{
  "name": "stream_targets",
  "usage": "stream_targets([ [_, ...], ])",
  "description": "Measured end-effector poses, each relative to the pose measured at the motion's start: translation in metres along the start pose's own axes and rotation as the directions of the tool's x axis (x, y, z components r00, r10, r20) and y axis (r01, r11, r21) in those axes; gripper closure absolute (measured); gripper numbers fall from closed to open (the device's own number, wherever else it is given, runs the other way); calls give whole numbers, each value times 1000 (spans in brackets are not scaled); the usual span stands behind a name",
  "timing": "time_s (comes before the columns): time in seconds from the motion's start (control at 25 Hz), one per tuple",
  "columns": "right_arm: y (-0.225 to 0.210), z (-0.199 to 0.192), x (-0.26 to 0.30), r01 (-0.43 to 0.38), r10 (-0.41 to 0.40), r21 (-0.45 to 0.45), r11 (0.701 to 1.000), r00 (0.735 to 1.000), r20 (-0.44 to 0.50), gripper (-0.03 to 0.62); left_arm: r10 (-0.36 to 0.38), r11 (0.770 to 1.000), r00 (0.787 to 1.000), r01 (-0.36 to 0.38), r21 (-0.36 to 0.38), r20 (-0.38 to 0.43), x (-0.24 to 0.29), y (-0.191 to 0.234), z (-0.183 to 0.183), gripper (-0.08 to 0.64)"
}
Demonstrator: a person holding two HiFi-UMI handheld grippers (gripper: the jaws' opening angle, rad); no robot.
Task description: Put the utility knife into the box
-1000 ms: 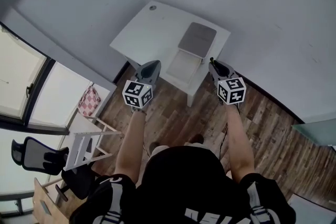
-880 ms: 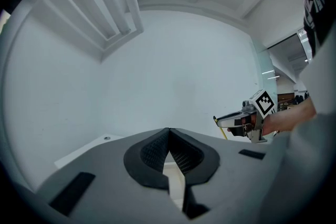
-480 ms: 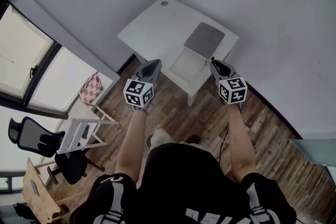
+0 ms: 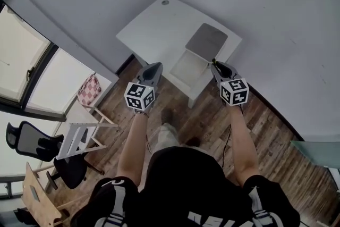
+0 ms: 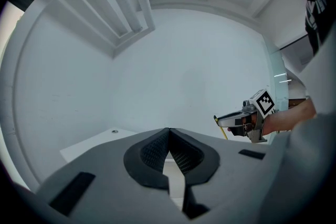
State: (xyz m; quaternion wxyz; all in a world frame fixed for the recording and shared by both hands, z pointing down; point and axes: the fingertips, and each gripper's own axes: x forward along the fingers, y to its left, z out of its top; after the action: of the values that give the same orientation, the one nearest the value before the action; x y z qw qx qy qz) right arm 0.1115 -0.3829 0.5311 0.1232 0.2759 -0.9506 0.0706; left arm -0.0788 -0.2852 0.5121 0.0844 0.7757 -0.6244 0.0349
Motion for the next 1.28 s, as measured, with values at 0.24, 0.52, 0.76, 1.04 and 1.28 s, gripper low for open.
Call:
stream_targets([
  [0.24, -4, -4, 22, 34, -34, 10, 999, 999, -27, 511, -28, 999, 1000, 28, -22, 2, 24, 27, -1, 537],
  [0.52, -7, -6, 56, 71, -70, 9, 997, 995, -70, 511, -110, 993, 994, 110, -31, -24, 62, 45, -4, 537],
  [0.76, -6, -19, 86, 92, -89, 20, 996, 989, -120, 511, -183, 983, 981, 182, -21, -58, 84, 55, -20, 537],
  [1.04, -2, -48, 119, 92, -84, 32, 995, 976, -201, 511, -242, 970, 965, 241, -27, -100, 102, 71, -47, 537],
  [1.28, 0, -77, 145, 87, -77, 26, 996, 960, -268, 511, -289, 957, 949, 288, -27, -125, 117, 81, -66, 537],
])
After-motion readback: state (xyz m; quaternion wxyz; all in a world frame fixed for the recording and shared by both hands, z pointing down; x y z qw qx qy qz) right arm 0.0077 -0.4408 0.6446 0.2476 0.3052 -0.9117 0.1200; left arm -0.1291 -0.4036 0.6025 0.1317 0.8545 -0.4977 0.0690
